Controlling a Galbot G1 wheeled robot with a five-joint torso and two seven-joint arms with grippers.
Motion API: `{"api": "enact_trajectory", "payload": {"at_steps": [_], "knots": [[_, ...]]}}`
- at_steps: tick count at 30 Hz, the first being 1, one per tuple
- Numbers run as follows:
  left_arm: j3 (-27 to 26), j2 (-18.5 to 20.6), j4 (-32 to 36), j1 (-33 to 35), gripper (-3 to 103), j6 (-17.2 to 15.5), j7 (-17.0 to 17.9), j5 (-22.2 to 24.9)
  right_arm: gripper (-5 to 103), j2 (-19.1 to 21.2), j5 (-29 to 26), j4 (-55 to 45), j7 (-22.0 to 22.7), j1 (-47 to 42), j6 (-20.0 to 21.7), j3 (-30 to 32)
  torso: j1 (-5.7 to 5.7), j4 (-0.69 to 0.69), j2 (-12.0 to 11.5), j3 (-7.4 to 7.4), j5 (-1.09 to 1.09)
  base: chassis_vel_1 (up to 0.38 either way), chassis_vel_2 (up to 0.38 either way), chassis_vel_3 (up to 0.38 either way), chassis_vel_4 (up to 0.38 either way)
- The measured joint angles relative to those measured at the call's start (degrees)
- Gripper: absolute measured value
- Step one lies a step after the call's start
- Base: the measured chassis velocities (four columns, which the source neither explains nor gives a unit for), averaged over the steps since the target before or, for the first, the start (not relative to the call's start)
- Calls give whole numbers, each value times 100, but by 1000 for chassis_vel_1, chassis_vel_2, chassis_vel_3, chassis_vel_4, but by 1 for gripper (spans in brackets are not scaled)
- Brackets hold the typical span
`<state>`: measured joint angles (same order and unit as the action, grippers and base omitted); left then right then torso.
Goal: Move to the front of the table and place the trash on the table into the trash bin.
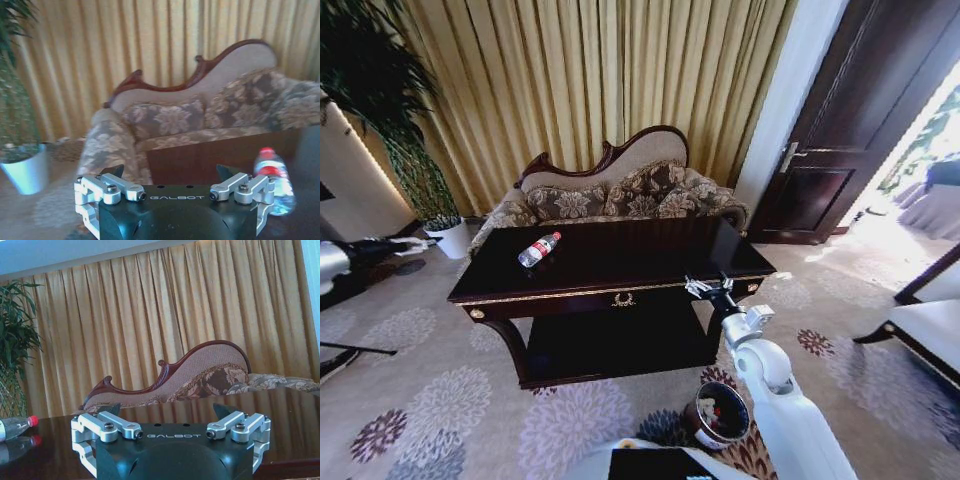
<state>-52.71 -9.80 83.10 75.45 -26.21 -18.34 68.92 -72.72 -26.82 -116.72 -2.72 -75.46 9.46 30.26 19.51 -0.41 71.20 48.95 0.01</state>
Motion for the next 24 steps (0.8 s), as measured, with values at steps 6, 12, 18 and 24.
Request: {"api": "enact_trajectory", "payload": {"at_steps": [6, 12, 18, 24], "knots": [[-71, 2, 21, 236, 100, 77, 213, 23, 100, -48, 39, -20, -5, -34, -17, -28, 0, 1, 0, 0, 0, 0, 0, 0, 0], [-224, -370, 215, 344, 100, 151, 254, -28, 100, -32, 12, -105, 9, 42, 3, 11, -1, 1, 0, 0, 0, 0, 0, 0, 0], [-200, -1104, 703, 278, 100, 651, 737, -580, 100, -42, -128, -133, 133, 284, 192, -64, 0, 2, 0, 0, -1, 0, 0, 0, 0], [-58, -1811, 1378, 155, 100, 880, 1536, -1316, 100, -88, -160, -91, 184, 506, 312, -204, -1, 1, 0, 0, 0, 0, 0, 0, 0]]}}
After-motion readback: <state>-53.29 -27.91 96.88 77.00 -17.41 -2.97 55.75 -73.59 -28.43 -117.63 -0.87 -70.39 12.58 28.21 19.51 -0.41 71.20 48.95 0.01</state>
